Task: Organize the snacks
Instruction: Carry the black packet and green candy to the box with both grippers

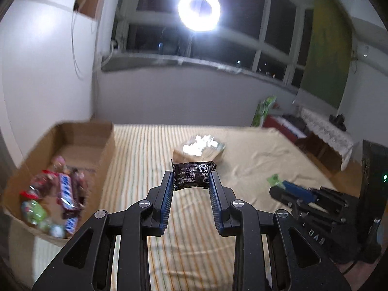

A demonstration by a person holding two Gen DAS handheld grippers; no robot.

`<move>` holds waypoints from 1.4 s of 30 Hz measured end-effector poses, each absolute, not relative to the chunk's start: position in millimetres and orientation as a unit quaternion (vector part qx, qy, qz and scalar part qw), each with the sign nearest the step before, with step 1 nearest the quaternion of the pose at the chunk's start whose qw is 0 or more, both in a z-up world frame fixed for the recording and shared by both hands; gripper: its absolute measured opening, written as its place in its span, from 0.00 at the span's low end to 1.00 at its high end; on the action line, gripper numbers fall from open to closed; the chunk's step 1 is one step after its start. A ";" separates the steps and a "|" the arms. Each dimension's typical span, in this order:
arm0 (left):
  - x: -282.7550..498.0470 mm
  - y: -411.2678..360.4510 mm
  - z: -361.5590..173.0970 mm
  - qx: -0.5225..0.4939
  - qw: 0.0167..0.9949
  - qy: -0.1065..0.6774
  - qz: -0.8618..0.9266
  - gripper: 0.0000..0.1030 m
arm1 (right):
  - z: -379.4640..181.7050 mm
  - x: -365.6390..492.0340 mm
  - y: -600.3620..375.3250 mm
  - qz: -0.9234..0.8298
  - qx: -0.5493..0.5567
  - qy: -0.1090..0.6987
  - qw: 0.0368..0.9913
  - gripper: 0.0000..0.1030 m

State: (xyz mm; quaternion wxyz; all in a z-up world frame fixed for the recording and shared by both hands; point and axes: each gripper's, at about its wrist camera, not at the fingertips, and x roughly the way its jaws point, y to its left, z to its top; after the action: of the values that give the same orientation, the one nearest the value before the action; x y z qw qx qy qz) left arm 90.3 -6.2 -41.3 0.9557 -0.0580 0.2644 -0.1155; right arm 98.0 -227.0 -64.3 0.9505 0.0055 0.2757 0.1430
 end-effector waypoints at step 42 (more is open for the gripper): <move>28.5 191.6 -15.0 -0.147 0.969 0.195 0.040 0.26 | -32.2 86.4 16.9 0.310 -0.126 0.246 0.910 0.21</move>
State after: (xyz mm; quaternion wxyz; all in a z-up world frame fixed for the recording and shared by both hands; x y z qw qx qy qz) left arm 28.5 191.6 -15.0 0.9689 -0.1472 0.1947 0.0399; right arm 86.4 16.9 -32.2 0.9095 -0.1258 0.2463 0.3103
